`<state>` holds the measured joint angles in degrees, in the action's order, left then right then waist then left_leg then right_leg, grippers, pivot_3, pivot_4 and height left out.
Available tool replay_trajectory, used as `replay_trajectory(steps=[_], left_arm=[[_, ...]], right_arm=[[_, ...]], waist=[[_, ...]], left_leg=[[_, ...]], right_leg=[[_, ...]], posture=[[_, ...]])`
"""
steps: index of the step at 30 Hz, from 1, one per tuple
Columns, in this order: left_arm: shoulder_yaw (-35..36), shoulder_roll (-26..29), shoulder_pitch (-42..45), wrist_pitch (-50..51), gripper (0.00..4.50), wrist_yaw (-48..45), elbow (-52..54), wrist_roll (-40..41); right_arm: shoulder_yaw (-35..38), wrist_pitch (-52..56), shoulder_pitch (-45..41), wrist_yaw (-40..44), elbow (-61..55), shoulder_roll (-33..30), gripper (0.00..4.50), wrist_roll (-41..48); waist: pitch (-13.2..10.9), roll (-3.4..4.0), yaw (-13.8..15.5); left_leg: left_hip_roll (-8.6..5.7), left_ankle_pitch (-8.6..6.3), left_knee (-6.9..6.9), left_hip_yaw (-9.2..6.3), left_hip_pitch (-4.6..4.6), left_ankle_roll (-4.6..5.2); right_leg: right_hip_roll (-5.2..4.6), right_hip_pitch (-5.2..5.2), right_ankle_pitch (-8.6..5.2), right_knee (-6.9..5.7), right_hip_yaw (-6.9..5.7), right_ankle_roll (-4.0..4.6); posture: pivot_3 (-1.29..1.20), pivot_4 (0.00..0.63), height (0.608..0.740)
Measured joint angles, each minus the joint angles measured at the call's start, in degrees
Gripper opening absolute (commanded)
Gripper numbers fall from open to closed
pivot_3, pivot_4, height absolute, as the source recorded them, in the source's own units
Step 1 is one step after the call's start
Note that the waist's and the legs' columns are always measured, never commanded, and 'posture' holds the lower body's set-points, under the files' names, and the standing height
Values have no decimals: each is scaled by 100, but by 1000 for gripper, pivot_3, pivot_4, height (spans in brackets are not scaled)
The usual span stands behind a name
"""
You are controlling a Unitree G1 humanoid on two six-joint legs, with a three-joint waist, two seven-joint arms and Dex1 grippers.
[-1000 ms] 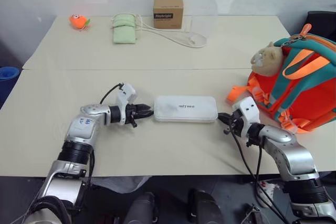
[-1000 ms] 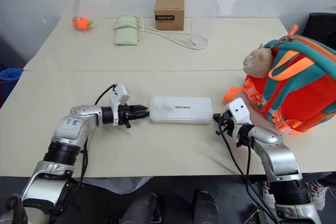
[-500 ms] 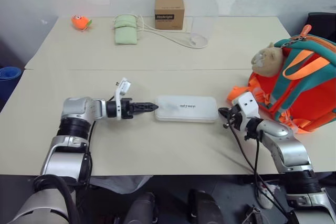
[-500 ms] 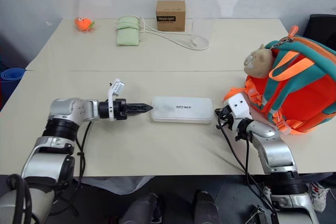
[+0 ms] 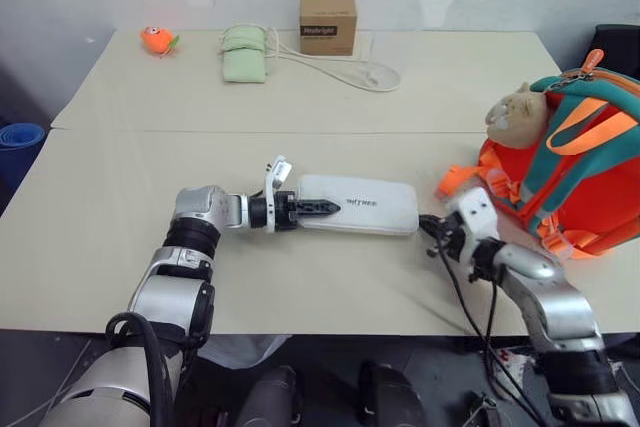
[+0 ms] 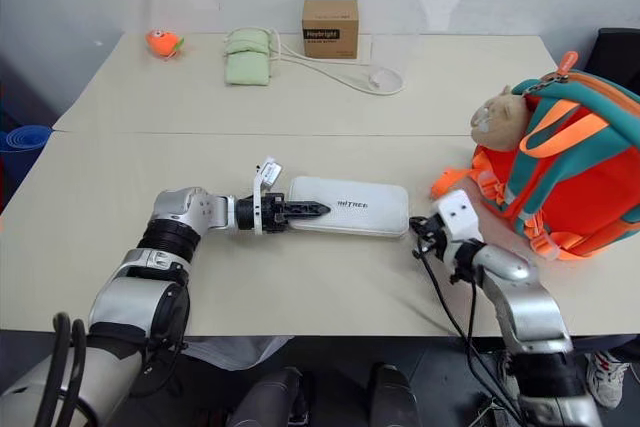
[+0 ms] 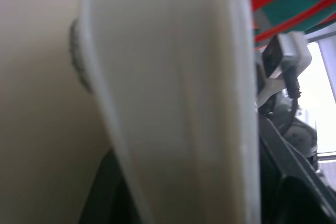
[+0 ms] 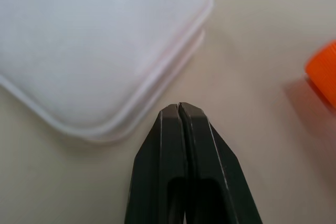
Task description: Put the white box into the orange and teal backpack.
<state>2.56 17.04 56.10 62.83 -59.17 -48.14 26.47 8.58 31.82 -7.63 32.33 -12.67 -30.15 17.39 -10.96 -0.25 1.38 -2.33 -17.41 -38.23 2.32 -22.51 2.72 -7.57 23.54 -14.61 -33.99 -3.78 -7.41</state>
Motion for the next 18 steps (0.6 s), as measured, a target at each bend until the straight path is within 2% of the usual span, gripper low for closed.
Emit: replay_trajectory(steps=[4, 6, 11, 15, 18], left_arm=[[100, 311, -106, 385, 1359, -25, 399, 145], [252, 567, -285, 644, 1354, 29, 765, 237], [695, 744, -863, 1291, 1354, 226, 1857, 673], [1210, 885, -1218, 1790, 1354, 352, 2992, 1250], [1652, 1025, -1247, 1997, 1354, 438, 3964, 1804]], right_arm=[[1479, 746, 1223, -99, -1482, -18, 2217, 980], [2348, 1090, 1779, -148, -2019, -49, 3014, 1476], [3639, 1744, 1947, -495, -2304, -163, 4460, 2483], [3568, 1990, 1175, -753, -1915, -406, 4500, 2860], [2897, 1804, -165, -1130, -975, -415, 4500, 2624]], waist=[[0, 0, -12], [0, 0, -46], [-1, 0, -60], [-1, -1, -99], [-1, 0, -155]], left_leg=[[13, -5, 9, 0, 5, -10], [22, -22, 12, 2, 14, -43], [24, -24, 10, 3, 15, -46], [29, -26, 11, 2, 15, -50], [29, -23, 12, 3, 14, -52]], right_leg=[[3, 0, 1, 3, 3, -2], [6, -1, 1, 0, 8, -1], [-11, -1, 5, 0, 22, 5], [-16, 1, 7, 6, 67, 10], [-8, 9, 5, 3, 75, 15]], posture=[[0, 150, 740], [0, 150, 740], [0, 150, 740], [0, 150, 740], [0, 150, 740]])
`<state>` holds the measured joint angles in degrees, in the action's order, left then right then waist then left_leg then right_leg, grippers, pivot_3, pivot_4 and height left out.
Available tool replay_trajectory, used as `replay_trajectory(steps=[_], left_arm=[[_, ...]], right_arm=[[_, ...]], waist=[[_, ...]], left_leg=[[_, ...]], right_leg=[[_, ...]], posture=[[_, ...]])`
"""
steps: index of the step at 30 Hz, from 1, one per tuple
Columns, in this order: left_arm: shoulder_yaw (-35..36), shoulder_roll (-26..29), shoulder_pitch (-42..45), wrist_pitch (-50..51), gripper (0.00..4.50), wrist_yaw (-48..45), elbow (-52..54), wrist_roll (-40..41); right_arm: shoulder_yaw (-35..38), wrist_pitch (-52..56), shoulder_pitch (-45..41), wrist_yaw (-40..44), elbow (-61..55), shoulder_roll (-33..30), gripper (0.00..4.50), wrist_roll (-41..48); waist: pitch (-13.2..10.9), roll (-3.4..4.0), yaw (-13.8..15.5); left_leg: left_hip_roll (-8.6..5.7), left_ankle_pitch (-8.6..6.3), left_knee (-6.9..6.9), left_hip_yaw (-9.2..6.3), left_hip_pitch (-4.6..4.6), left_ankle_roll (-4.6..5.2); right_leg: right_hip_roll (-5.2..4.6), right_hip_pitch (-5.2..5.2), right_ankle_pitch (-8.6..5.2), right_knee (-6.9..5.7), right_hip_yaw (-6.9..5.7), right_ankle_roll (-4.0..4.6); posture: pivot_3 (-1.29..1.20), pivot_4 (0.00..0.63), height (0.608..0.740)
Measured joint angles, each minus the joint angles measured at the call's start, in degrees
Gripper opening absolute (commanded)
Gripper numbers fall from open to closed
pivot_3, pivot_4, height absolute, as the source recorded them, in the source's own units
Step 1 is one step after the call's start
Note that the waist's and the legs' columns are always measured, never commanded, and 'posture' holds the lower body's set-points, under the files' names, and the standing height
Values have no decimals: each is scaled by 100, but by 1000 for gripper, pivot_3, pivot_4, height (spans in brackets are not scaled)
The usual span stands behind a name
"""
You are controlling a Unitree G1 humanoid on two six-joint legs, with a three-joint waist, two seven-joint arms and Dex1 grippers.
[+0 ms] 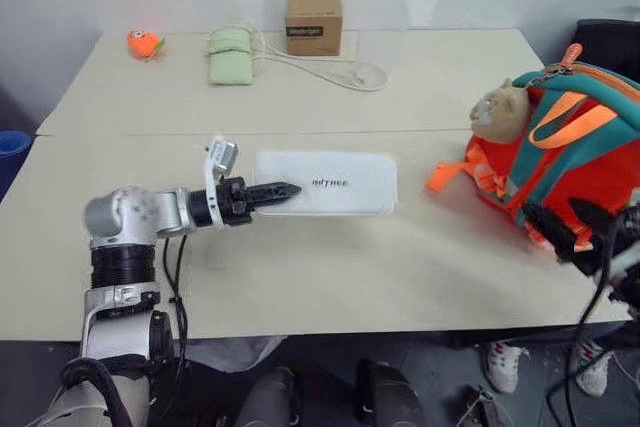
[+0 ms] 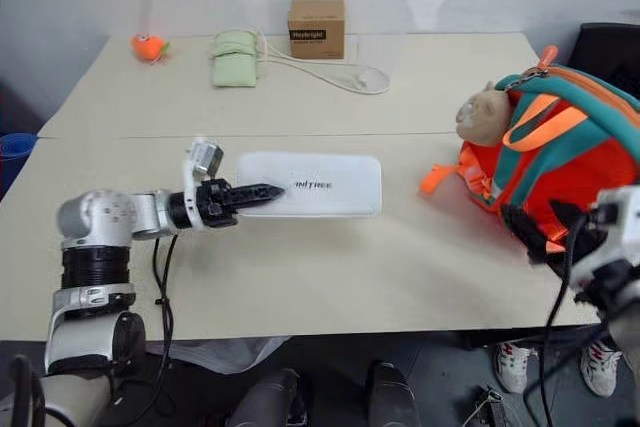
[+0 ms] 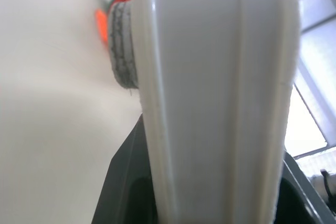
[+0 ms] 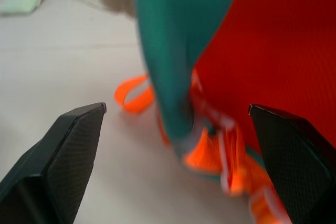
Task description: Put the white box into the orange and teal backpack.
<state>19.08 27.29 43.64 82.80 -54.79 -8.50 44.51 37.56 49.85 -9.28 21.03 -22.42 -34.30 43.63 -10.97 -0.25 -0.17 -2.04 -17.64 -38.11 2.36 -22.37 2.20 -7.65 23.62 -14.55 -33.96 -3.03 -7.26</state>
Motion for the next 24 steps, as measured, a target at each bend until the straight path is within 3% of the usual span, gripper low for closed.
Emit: replay_trajectory(steps=[6, 7, 10, 20, 21, 24], left_arm=[[556, 40, 57, 93, 1354, 345, 340, 488], [566, 65, 40, 89, 1354, 432, 392, 517], [575, 66, 18, 80, 1354, 636, 517, 567], [796, 317, -156, -356, 1354, 972, 577, 695], [797, 326, -155, -446, 1354, 972, 577, 703], [861, 278, -81, -839, 1354, 1087, 526, 719]], right_arm=[[-984, -565, -864, 63, 1146, 153, 4500, -490], [-1151, -794, -1057, 179, 1449, 154, 4320, -638], [-1334, -1217, -1263, 382, 1852, 153, 3628, -866], [-1742, -1746, -1272, 1366, 2078, 94, 238, -1046], [-1795, -1747, -1262, 1505, 2041, 91, 14, -1038], [-1983, -1676, -1080, 2060, 1680, 2, 14, -805]], waist=[[-1, 1, 26], [-1, 1, 16], [-1, 0, 14], [-1, 1, -3], [-1, 0, -2], [-1, 1, 10]], left_leg=[[-1, 19, 6, 2, -5, 25], [-7, 23, 1, 7, -4, 32], [-15, 28, 1, 18, -4, 44], [-9, 26, 2, 19, -3, 39], [-9, 26, 2, 19, -3, 39], [-8, 25, 3, 18, -4, 37]], right_leg=[[29, 4, -12, -8, -26, 20], [27, 3, -10, -10, -36, 17], [21, 1, -1, -5, -48, 1], [23, 4, 0, -4, -50, 0], [23, 4, 0, -5, -50, 0], [23, 4, 0, -1, -52, 0]], posture=[[0, 150, 740], [0, 150, 740], [0, 150, 740], [0, 150, 740], [0, 150, 740], [0, 150, 740]])
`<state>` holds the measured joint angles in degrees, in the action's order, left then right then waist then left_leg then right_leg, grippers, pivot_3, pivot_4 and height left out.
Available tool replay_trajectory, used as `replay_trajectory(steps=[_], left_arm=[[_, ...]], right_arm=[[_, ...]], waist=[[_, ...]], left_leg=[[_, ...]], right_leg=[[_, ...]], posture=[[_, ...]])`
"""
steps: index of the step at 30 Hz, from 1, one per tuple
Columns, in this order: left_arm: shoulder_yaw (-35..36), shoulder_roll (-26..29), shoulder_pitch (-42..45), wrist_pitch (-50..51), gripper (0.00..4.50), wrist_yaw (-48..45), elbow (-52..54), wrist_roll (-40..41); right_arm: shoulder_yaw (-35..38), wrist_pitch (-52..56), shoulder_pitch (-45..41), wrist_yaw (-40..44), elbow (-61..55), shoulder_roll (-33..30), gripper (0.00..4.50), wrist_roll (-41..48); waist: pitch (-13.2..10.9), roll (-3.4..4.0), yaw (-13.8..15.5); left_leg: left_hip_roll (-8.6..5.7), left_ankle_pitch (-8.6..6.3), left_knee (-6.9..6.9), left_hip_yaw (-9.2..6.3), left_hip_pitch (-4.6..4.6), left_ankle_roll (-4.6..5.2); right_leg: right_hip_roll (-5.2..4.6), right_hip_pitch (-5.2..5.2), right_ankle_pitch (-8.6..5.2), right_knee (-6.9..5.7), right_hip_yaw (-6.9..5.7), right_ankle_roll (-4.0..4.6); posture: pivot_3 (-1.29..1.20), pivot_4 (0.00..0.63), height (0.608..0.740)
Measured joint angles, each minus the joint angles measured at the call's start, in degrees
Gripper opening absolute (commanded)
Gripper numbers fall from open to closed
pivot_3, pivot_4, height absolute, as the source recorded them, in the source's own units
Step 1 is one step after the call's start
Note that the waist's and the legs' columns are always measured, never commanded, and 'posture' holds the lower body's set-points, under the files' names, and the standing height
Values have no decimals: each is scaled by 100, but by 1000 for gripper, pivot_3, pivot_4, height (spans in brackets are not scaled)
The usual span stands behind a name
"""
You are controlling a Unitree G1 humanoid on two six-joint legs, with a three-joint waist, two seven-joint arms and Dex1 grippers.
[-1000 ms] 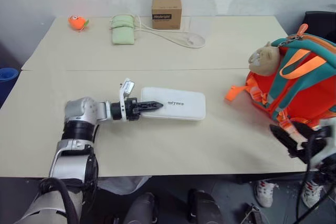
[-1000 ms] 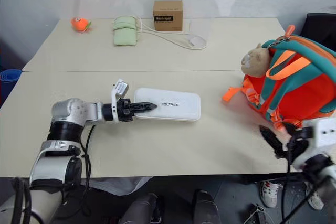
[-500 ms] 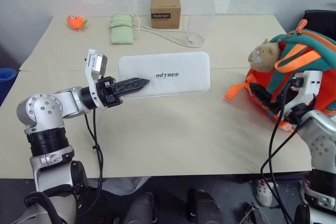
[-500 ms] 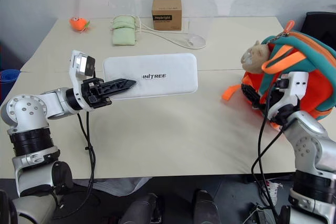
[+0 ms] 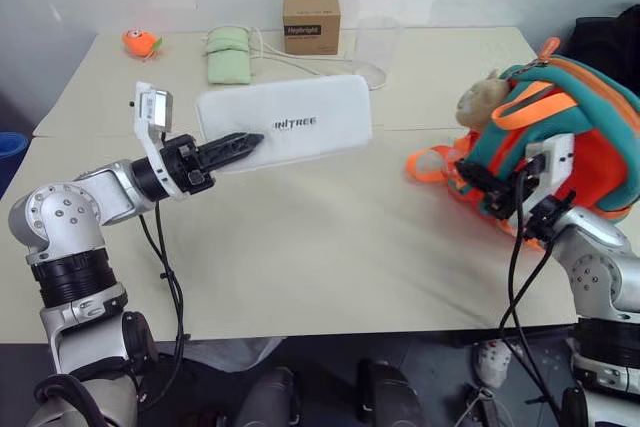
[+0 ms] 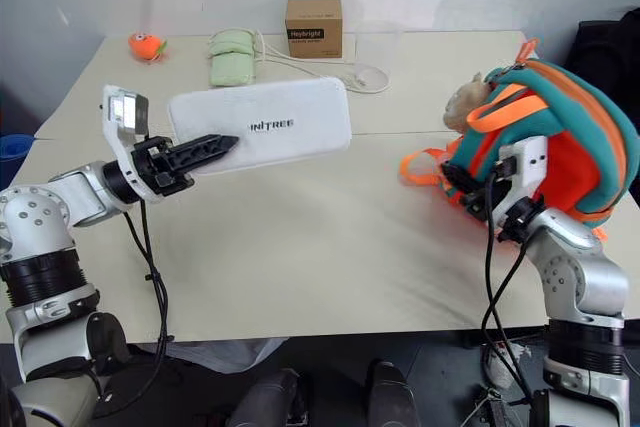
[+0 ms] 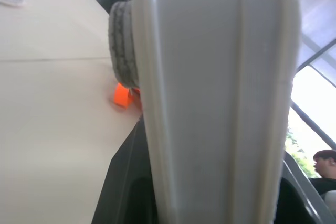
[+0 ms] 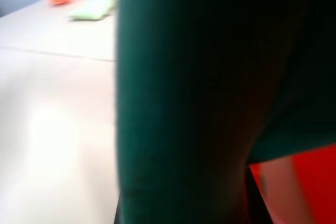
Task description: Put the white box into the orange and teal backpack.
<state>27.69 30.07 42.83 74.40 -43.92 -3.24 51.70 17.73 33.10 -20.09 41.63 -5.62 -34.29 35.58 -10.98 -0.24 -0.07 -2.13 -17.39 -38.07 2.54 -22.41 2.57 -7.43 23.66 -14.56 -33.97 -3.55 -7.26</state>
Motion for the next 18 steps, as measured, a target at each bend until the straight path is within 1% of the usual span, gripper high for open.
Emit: replay_trajectory(steps=[3, 6, 8, 10, 12, 14, 18], left_arm=[[258, -45, 221, -203, 1354, 75, -32, 242], [311, -78, 332, -315, 1354, 107, 3, 467], [188, -111, 332, -378, 1354, 95, 49, 528], [22, -114, 280, -409, 1354, 8, 134, 617], [-134, -114, 194, -449, 1354, -104, 275, 697], [-253, -110, 137, -496, 1354, -209, 326, 740], [-558, -21, -8, -639, 1354, -473, 501, 743]], right_arm=[[-49, 467, 371, 684, -753, -316, 14, 725], [104, 1244, 692, 1250, -1565, -884, 14, 2005], [272, 1769, 933, 1599, -2160, -1395, 14, 2954], [351, 2098, 1123, 1833, -2460, -1763, 14, 3520], [454, 2269, 1347, 2007, -2569, -1993, 14, 3816], [566, 2369, 1492, 2105, -2577, -2176, 14, 3976], [758, 2456, 1681, 2218, -2572, -2390, 14, 4096]], waist=[[-1, -1, 12], [-2, 0, 24], [-5, -6, 23], [-10, -17, 21], [-12, -21, 29], [-13, -22, 51], [-13, -22, 111]], left_leg=[[6, -4, 0, -2, -4, -4], [8, -7, 0, -3, -2, -4], [14, -10, -1, -3, -1, -7], [22, -16, -4, -2, 3, -18], [23, -30, -6, -2, 3, -40], [23, -30, -9, -2, 3, -40], [23, -29, -9, -1, 3, -39]], right_leg=[[-2, 0, 0, 8, -4, 0], [-9, -4, 0, 13, -7, 0], [-13, -8, 0, 15, -7, 0], [-12, -13, 0, 16, -8, 0], [-13, -12, 0, 15, -7, 1], [-13, -12, 0, 14, -7, 1], [-13, -12, 1, 14, -6, 2]], posture=[[0, 150, 740], [0, 150, 740], [0, 150, 740], [0, 150, 740], [0, 150, 740], [0, 150, 740], [0, 150, 740]])
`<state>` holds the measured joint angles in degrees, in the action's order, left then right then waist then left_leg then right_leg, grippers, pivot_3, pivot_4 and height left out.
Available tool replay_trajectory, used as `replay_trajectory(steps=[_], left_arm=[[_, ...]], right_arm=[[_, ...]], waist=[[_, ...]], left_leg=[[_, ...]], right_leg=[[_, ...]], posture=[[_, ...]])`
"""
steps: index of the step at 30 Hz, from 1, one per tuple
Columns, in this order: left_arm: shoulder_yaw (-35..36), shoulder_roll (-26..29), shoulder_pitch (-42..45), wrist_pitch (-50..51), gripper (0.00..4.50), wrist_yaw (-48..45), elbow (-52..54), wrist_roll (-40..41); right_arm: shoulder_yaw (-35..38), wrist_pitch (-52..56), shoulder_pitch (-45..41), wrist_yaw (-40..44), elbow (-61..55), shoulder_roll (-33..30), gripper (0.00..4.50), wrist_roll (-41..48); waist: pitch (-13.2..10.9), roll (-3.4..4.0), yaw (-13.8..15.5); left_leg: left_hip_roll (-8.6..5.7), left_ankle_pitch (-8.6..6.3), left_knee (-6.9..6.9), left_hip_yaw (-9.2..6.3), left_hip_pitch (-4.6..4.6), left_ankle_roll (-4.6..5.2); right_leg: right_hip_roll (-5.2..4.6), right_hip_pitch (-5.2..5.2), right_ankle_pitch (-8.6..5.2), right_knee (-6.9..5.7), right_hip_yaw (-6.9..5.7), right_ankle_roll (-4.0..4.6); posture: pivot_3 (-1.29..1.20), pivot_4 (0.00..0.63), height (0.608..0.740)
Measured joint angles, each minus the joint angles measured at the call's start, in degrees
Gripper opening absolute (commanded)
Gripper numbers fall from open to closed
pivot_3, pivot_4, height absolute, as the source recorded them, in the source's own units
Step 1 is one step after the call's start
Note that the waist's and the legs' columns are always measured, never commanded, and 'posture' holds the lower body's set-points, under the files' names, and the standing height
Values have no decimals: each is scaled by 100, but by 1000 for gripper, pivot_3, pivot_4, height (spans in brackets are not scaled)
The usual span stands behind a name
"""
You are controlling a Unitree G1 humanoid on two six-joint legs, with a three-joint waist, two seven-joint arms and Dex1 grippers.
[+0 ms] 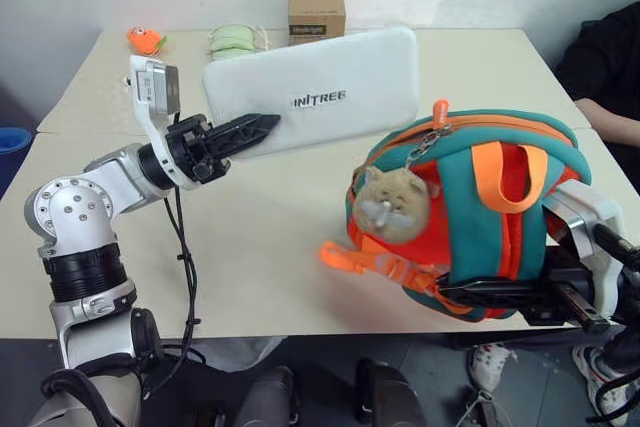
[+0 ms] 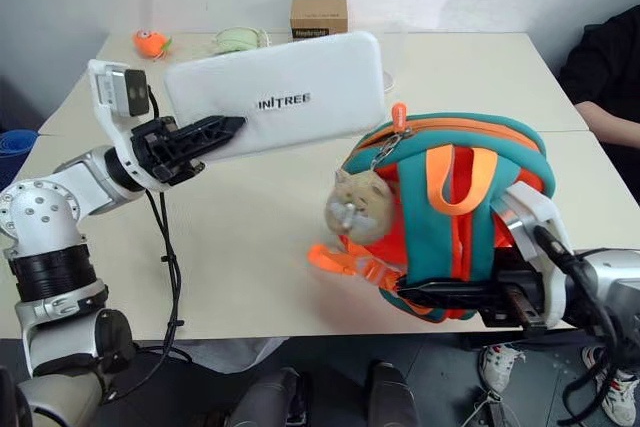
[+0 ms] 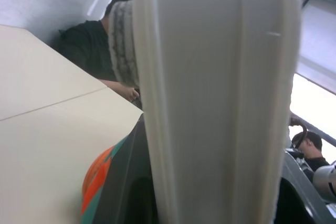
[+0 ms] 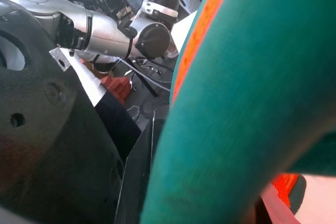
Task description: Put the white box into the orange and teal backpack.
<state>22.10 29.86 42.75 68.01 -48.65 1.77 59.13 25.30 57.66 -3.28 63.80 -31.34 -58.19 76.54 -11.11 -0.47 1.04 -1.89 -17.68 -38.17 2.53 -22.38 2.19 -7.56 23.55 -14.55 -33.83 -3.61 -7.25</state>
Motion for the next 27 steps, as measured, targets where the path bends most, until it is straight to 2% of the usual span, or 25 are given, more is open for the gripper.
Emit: replay_trajectory(steps=[7, 16, 23, 27], left_arm=[[-490, 521, -98, -535, 1354, -667, 19, -213], [-1312, 1096, 161, -1823, 1354, -1697, -239, -1183], [-2237, 864, 336, -3408, 1354, -2157, -546, -2430], [-2800, 437, 924, -4289, 1354, -2430, -894, -3145]], right_arm=[[-17, -15, -12, 21, 247, -56, 14, -225], [-96, 6, -60, 92, 454, -206, 14, -478], [-169, 83, -282, 363, 516, -460, 14, -524], [-567, 9, -660, 532, 820, -546, 14, -895]], waist=[[0, 0, 40], [0, -1, 47], [-1, -2, 60], [-2, -3, 107]], left_leg=[[-1, -1, -3, 0, -1, -1], [0, -4, -2, 0, -1, 3], [0, -3, -4, -1, -6, 13], [-3, 3, -14, -2, -13, 35]], right_leg=[[-3, 0, 1, 9, 0, 3], [-8, 0, 1, 26, 1, 8], [-13, 0, 3, 31, 3, 9], [-14, 0, 4, 32, -6, 8]], posture=[[0, 150, 740], [0, 150, 740], [0, 150, 740], [0, 150, 740]])
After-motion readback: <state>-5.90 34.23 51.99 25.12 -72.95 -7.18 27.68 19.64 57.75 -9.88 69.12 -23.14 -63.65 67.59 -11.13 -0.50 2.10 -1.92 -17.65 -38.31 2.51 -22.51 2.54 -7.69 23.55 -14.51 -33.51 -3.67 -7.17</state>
